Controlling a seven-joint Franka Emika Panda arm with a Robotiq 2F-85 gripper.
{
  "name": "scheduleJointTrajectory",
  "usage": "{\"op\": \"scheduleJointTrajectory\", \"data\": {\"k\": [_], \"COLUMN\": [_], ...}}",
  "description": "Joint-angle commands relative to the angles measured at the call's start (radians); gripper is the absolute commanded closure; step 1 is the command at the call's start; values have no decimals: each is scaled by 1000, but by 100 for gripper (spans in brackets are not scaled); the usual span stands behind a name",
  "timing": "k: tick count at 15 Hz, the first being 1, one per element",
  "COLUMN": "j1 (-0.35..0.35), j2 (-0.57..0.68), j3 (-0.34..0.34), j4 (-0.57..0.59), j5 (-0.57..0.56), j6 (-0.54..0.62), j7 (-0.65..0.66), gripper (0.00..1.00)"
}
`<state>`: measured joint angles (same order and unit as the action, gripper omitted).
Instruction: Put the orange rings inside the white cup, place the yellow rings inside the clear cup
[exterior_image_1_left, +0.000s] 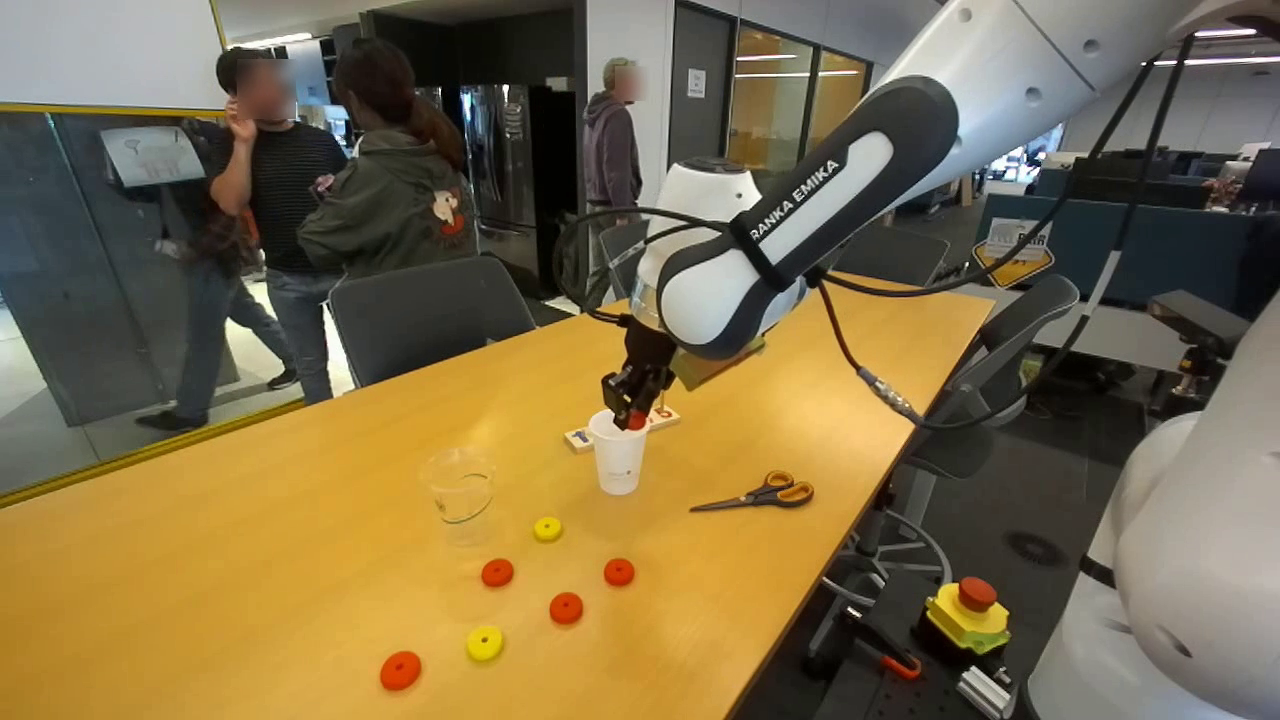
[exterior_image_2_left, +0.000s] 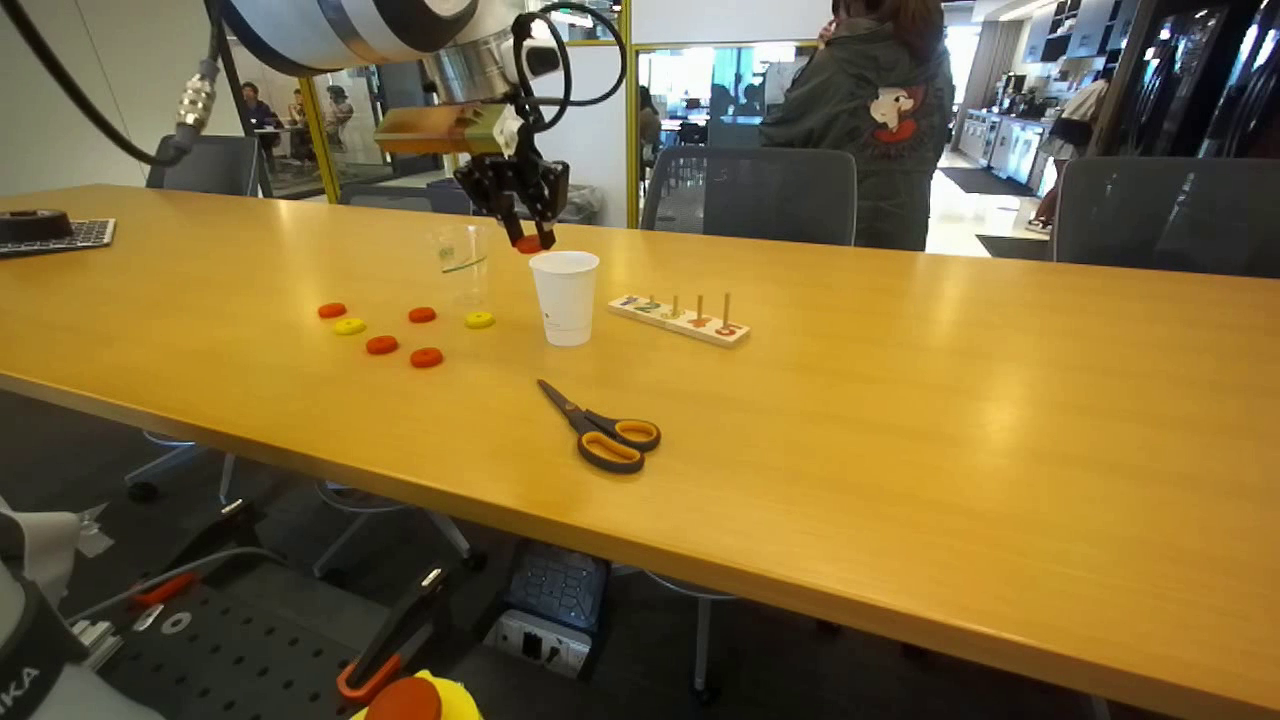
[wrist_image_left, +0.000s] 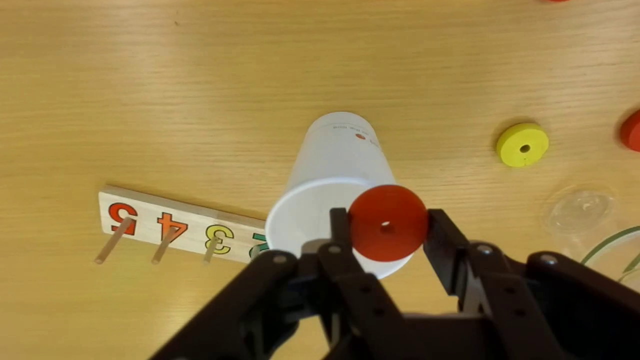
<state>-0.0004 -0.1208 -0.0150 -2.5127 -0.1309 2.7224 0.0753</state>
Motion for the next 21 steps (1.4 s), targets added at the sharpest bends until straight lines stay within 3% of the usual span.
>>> {"op": "scheduleJointTrajectory", "data": {"k": [1,8,9,10,11,13,16,21], "j1": [-7,-21,-23,-25,-26,-22,-11,41], "j2": [73,134,138,140,139,118,37,-169], "j3": [8,-5,-9,-12,-15,-15,0,17], "j4": [71,134,142,147,150,138,66,-108], "j5": [9,-74,-98,-120,-143,-150,-64,49], "j6": [22,21,10,-6,-32,-88,-162,-252], "j7": [-12,41,60,80,95,91,-17,-280], "gripper": [83,83,73,33,32,17,0,0]}}
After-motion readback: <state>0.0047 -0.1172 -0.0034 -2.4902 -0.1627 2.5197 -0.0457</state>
